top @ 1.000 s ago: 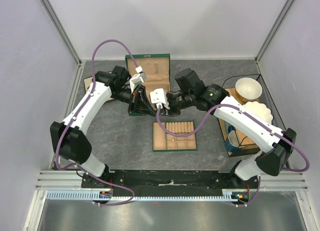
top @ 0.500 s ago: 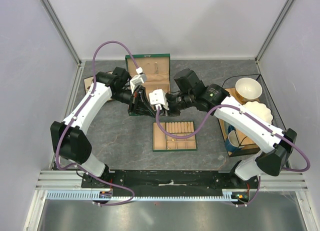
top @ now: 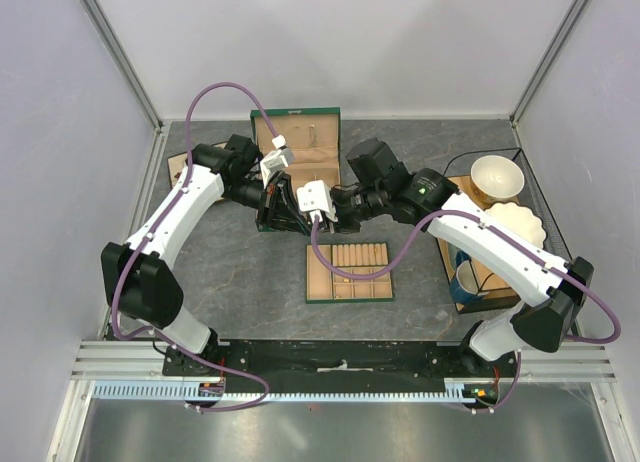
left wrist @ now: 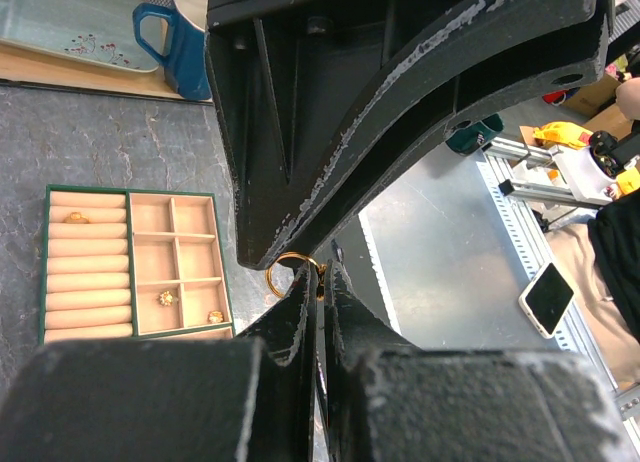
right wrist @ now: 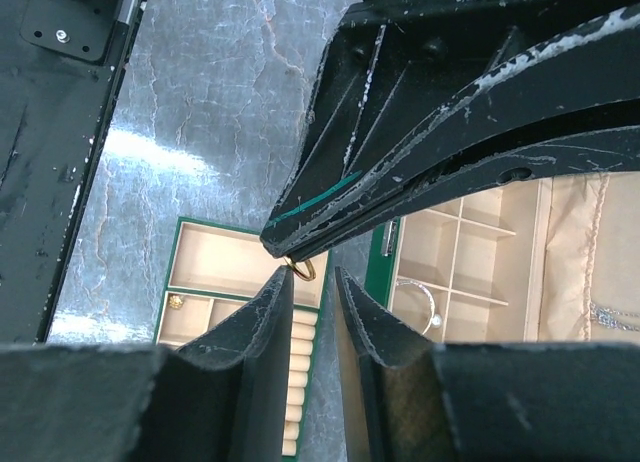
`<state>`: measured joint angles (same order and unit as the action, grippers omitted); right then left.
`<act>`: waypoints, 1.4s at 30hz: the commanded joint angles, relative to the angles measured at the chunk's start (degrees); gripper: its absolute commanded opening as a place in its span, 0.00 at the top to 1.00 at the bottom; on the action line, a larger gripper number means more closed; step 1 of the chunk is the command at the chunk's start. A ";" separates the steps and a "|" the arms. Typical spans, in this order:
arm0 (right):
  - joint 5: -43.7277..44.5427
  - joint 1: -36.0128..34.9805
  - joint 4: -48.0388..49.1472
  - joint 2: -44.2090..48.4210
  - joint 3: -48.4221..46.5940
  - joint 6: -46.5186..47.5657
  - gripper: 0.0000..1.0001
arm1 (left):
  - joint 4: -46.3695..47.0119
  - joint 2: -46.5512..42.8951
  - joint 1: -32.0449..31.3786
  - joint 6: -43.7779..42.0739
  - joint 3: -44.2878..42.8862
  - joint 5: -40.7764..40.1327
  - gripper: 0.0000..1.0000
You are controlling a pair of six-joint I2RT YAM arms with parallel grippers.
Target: Organize the mixed jewelry
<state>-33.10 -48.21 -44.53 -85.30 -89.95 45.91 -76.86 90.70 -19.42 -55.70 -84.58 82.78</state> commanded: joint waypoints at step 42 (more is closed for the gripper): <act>1.82 -0.05 6.74 4.43 -0.39 -13.73 1.00 | 38.26 -16.32 5.53 38.97 5.71 -9.01 0.32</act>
<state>-29.69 -49.25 -42.50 -84.12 -88.20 38.37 -66.22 83.53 -14.11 -37.98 -86.24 80.68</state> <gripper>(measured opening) 0.007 0.678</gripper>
